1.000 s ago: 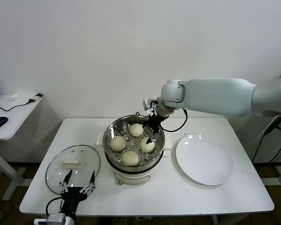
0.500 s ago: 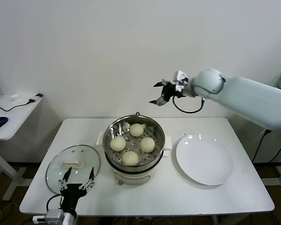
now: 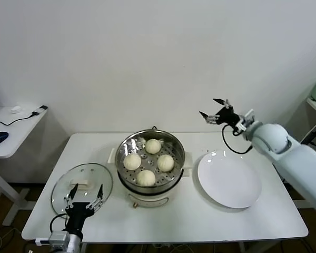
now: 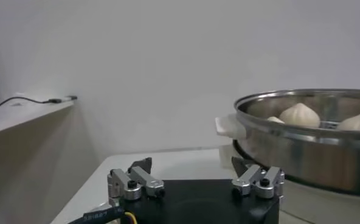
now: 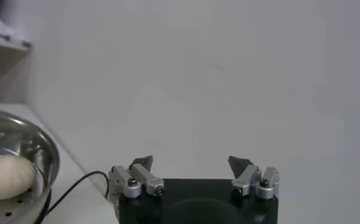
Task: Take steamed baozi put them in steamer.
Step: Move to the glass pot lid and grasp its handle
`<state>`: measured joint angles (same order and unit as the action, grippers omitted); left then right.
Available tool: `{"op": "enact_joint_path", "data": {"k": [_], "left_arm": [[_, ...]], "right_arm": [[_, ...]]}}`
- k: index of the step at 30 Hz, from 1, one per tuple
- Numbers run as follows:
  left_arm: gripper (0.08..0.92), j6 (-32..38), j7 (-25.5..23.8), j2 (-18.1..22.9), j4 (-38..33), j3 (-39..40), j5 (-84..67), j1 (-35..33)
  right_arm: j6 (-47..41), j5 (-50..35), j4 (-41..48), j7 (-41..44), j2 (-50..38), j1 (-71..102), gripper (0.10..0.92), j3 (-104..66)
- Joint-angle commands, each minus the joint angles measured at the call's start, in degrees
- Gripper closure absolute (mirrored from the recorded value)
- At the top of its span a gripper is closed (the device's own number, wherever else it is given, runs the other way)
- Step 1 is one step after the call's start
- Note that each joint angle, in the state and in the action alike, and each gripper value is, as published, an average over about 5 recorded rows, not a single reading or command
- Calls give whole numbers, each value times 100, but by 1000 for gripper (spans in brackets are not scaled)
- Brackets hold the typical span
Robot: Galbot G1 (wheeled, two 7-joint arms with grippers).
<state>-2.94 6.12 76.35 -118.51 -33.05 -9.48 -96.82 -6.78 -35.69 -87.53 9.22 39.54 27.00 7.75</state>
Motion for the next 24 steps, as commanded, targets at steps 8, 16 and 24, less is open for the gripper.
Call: {"op": "enact_joint_path", "data": {"k": [8, 16, 24], "left_arm": [[177, 301, 142, -176, 271, -16, 73, 22], [177, 597, 518, -161, 276, -110, 892, -82], [177, 1008, 1278, -293, 638, -212, 3134, -32]], "right_arm": [[2574, 927, -123, -14, 2523, 5684, 203, -4597], [2658, 937, -114, -45, 3051, 5914, 203, -4351], [2471, 1210, -287, -210, 3347, 5974, 203, -4207]]}}
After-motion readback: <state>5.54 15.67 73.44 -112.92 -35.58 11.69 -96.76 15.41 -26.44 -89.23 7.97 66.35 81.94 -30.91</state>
